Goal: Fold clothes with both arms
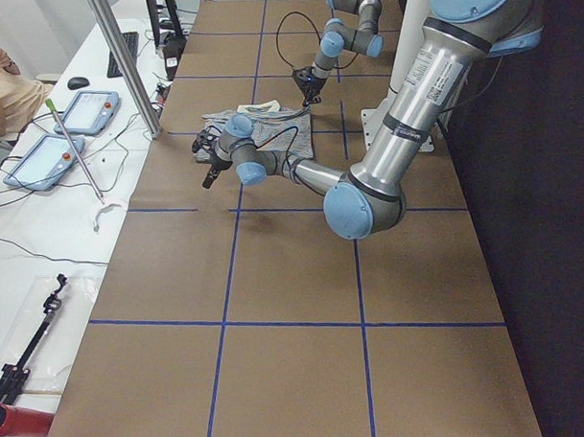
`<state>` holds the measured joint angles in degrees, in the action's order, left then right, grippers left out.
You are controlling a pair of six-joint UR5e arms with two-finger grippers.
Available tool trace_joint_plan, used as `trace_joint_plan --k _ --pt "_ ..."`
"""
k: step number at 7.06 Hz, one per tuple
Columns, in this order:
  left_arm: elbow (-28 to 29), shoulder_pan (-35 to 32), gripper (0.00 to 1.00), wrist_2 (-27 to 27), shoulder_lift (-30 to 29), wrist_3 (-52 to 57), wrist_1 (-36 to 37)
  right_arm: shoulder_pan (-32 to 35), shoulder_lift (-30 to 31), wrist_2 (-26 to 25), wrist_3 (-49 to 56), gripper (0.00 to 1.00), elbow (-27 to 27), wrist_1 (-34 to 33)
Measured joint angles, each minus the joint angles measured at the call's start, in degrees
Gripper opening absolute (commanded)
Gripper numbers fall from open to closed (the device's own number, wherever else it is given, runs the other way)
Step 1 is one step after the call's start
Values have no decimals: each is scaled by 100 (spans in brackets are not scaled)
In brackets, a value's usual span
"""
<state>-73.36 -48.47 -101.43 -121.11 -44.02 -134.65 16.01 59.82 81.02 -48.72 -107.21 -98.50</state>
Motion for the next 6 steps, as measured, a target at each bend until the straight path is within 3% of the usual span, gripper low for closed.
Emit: trace_joint_plan --k 1,2,3,6 --pt "-6 29 100 1 0 -86 0 -22 325 -80 -44 0 -255 5" --pt "-23 54 100 1 0 -128 0 -119 564 -239 -230 71 -390 19" --pt "-42 67 100 1 2 -143 0 -277 725 -344 -623 100 -433 37" --pt "-55 74 100 1 8 -145 6 -265 737 -369 -1154 100 -498 58"
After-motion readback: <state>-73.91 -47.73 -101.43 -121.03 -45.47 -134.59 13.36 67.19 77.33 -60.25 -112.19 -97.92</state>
